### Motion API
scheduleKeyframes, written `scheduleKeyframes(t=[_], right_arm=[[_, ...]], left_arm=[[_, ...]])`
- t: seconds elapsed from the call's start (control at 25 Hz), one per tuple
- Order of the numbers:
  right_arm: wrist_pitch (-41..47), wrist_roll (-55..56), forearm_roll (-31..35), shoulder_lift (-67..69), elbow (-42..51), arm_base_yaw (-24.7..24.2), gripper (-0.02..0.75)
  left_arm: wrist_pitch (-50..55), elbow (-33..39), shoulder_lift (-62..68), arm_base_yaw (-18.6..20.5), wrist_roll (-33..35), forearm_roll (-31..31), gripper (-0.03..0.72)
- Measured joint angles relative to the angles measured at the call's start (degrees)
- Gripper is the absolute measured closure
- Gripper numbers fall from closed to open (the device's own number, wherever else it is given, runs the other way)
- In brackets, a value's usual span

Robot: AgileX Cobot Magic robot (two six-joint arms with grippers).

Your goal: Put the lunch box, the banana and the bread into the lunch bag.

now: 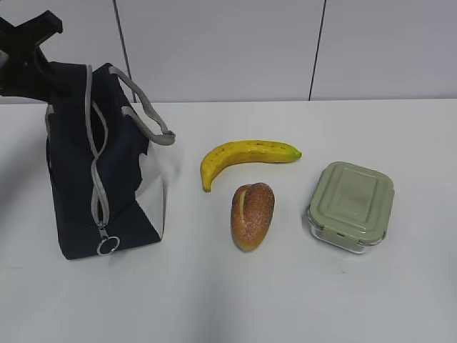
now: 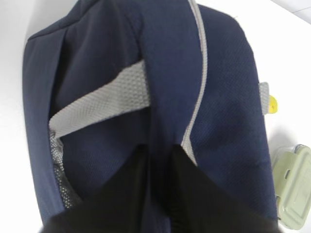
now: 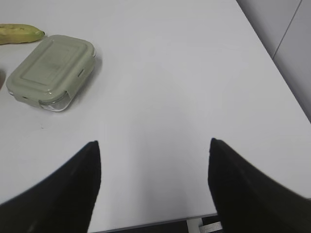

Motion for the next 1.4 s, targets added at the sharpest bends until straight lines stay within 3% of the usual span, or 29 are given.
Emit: scheduleKeyframes(t=[0.24, 0.52, 0.76, 1.0, 1.4], right_arm=[[0.0, 0.0, 0.0, 0.0, 0.0, 0.0, 0.227], [0.0, 0.0, 0.0, 0.0, 0.0, 0.0, 0.227], [0.0, 0.0, 0.0, 0.0, 0.0, 0.0, 0.227], [0.0, 0.0, 0.0, 0.0, 0.0, 0.0, 0.227], [0.0, 0.0, 0.0, 0.0, 0.0, 0.0, 0.227]], left_arm=[[0.5, 0.0, 0.0, 0.0, 0.0, 0.0, 0.684], [2.4, 0.0, 0.0, 0.0, 3.5, -0.4, 0.686], [3.8, -0.1, 0.0, -0.2, 8.1, -5.2, 0.687], [4.1, -0.3, 0.0, -3.0, 11.5, -6.1, 0.687], [3.9, -0.3, 0.0, -4.0, 12.2, -6.4, 0.687]])
